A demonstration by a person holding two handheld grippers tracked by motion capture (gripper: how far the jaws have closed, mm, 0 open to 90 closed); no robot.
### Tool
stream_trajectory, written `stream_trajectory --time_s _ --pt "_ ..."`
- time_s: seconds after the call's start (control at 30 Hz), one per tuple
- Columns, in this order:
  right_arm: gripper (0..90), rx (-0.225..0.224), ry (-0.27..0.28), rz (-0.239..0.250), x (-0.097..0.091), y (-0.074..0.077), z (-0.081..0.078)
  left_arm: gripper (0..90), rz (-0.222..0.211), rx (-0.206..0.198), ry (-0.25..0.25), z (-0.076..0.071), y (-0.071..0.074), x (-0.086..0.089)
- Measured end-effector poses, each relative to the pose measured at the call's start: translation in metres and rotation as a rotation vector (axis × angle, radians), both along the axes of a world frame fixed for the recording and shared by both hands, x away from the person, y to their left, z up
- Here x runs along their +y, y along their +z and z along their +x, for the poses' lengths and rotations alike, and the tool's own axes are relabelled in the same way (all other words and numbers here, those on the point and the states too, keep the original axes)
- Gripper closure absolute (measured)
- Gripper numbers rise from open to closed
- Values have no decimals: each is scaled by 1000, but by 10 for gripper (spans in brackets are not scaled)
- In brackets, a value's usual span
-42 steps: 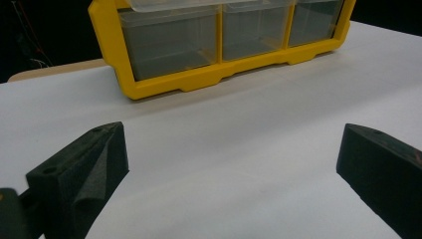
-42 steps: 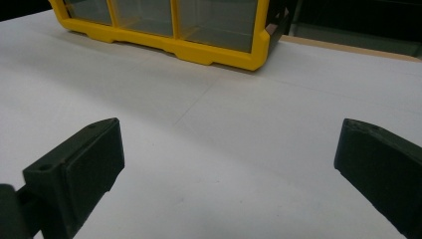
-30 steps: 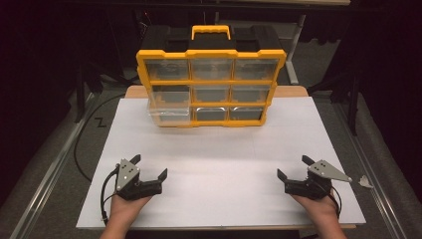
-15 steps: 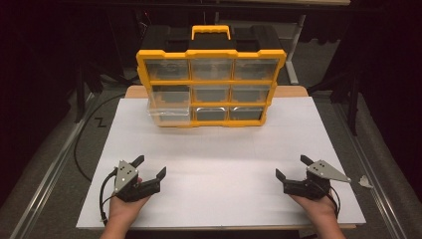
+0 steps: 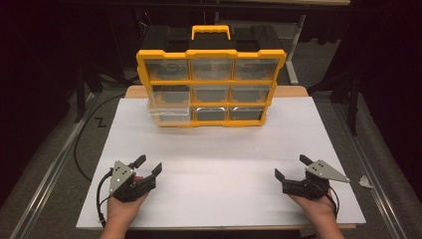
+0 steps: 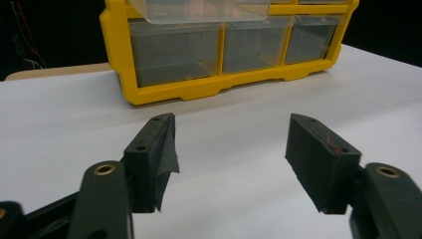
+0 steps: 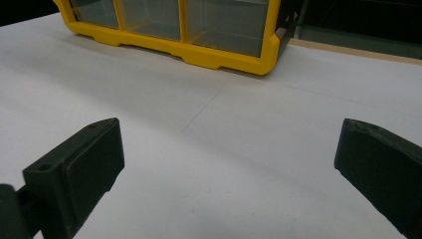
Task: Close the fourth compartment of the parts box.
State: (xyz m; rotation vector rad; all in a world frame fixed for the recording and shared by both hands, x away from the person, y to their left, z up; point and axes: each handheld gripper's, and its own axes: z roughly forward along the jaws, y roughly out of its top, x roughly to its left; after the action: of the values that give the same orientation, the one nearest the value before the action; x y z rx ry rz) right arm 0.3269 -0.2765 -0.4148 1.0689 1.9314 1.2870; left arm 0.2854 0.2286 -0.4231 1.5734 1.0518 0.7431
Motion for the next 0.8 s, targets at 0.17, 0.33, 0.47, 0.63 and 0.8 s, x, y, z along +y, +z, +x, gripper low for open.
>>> stream_trajectory --time_s 0.17,0.33,0.47,0.63,0.8 --pt "7 1 -2 1 2 0 3 388 -7 7 4 0 -1 2" --pt "7 0 1 -8 3 -1 3 433 7 2 15 1 -1 2" --pt "7 -4 -3 -7 1 -1 3 515 10 0 8 1 -1 0" --pt "7 -3 0 -12 0 -1 1 589 -9 -7 0 0 1 -2" --pt "7 -22 -6 -14 0 1 -3 669 -14 -30 23 1 3 -1"
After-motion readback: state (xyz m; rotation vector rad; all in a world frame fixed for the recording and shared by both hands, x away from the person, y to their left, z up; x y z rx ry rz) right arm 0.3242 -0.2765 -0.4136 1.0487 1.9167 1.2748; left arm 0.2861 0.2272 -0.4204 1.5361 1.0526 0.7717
